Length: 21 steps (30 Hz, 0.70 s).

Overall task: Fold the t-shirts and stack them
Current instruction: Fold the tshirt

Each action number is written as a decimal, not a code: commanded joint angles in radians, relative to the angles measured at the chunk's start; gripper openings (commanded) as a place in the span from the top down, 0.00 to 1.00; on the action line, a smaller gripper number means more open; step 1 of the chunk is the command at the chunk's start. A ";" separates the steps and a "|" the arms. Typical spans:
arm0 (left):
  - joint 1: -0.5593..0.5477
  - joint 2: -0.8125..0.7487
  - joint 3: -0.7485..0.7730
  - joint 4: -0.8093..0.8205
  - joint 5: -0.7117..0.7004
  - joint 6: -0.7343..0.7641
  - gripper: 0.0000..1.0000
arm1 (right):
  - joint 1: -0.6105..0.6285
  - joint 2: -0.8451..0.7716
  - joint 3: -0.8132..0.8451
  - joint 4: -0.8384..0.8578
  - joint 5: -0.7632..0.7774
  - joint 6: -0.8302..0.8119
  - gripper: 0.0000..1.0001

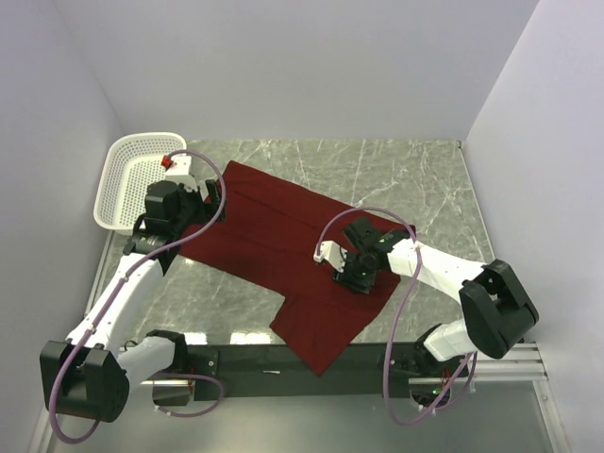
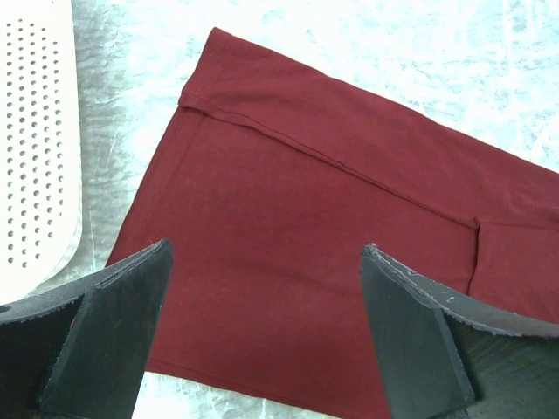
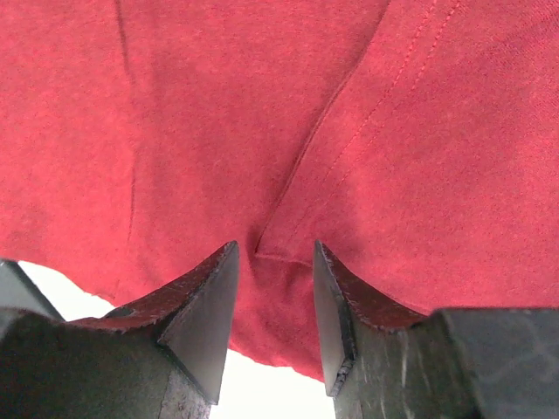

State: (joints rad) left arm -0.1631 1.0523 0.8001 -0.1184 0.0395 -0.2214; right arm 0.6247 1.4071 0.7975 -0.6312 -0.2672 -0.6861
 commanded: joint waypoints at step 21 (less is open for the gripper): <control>0.000 -0.017 -0.013 0.040 0.011 0.022 0.06 | 0.050 0.012 -0.027 0.013 0.063 0.030 0.56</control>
State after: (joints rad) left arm -0.1631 1.0485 0.7887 -0.1169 0.0402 -0.2214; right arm 0.6655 1.4349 0.7895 -0.6197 -0.2237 -0.6697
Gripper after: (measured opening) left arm 0.939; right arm 0.443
